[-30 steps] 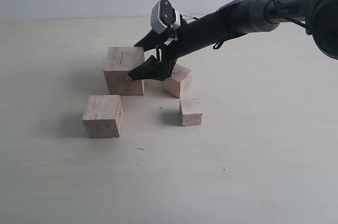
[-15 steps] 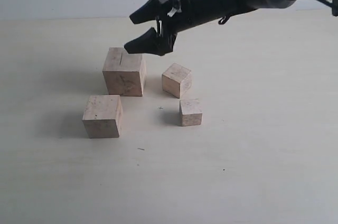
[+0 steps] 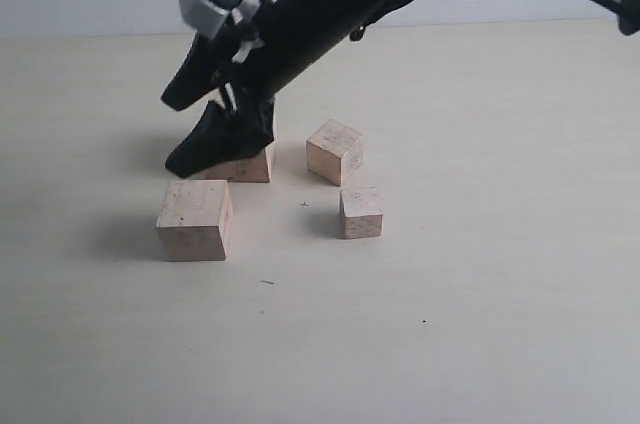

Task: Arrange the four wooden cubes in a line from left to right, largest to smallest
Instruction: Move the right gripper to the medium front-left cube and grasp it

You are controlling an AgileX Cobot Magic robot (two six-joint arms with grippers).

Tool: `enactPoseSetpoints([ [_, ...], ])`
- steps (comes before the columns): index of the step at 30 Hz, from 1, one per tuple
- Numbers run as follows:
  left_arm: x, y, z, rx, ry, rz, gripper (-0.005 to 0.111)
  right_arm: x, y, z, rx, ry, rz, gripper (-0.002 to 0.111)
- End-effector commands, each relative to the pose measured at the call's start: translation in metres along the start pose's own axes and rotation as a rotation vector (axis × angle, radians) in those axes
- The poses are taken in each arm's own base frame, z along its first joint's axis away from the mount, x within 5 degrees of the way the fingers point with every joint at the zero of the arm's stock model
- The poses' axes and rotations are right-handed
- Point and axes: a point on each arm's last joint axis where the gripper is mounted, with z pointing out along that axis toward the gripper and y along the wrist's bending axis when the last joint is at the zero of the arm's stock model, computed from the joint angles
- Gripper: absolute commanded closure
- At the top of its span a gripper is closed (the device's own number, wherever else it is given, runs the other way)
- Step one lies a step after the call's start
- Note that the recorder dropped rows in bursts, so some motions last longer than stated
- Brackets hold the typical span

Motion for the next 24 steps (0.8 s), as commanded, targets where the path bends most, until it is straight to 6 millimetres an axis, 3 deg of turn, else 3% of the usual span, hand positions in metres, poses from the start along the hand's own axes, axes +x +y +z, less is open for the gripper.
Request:
enactPoseSetpoints([
  [1,-0.001,0.000,0.000,-0.006,-0.020,0.001,0.107,-0.005,0.011,0.024,0.018,0.169,0.030,0.023],
  [11,-0.001,0.000,0.000,-0.006,-0.020,0.001,0.107,-0.011,0.024,0.057,0.074,0.311,0.082,0.023],
  [16,-0.001,0.000,0.000,-0.006,-0.020,0.001,0.107,0.005,0.015,0.067,0.163,0.371,0.148,0.023],
  [24,-0.001,0.000,0.000,-0.006,-0.020,0.001,0.107,0.017,0.013,0.073,0.161,0.410,0.181,0.023],
])
